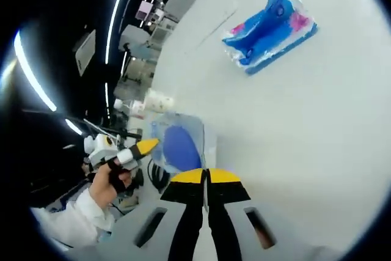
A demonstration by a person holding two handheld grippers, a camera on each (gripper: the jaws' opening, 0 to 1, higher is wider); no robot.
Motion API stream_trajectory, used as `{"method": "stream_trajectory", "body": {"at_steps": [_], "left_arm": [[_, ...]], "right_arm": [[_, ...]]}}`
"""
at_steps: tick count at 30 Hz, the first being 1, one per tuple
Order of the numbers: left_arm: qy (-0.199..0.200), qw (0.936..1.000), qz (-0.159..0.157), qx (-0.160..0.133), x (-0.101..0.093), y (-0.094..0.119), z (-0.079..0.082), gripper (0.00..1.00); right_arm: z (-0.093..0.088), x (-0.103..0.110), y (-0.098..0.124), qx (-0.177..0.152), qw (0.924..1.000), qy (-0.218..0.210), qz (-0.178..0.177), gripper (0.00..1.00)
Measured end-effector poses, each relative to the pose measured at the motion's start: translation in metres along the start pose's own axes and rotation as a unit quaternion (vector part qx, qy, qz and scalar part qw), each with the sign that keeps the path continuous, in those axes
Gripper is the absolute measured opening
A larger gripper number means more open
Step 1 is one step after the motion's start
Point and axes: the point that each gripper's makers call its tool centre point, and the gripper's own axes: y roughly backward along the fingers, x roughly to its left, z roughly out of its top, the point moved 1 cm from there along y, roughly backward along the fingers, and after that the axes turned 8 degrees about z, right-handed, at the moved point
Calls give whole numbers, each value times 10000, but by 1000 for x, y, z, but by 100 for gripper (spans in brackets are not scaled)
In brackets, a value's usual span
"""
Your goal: Arrange the tabletop items into an orderly group along one side of the table until the central work area is clear of visible clutter.
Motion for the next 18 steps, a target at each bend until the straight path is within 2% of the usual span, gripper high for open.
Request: {"method": "stream_trajectory", "body": {"at_steps": [5, 9, 12, 14, 16, 18], "left_arm": [[195, 9995, -154, -183, -11, 7, 3, 0], [456, 9979, -320, -327, -15, 16, 11, 0], [638, 9961, -478, -375, -18, 23, 15, 0], [842, 9933, -661, -429, -22, 29, 19, 0], [1098, 9876, -968, -576, -28, 37, 27, 0], [1214, 9845, -1086, -655, -30, 45, 30, 0]], "right_arm": [[14, 6, 3, -53, 9990, 439, -41, 0], [16, 6, 0, -1, 9968, 791, -106, 0], [16, 6, -4, 23, 9965, 830, -96, 0], [17, 8, -5, 0, 9969, 791, -49, 0], [19, 9, -5, -67, 9967, 811, -14, 0], [22, 10, -5, -125, 9970, 763, 43, 0]]}}
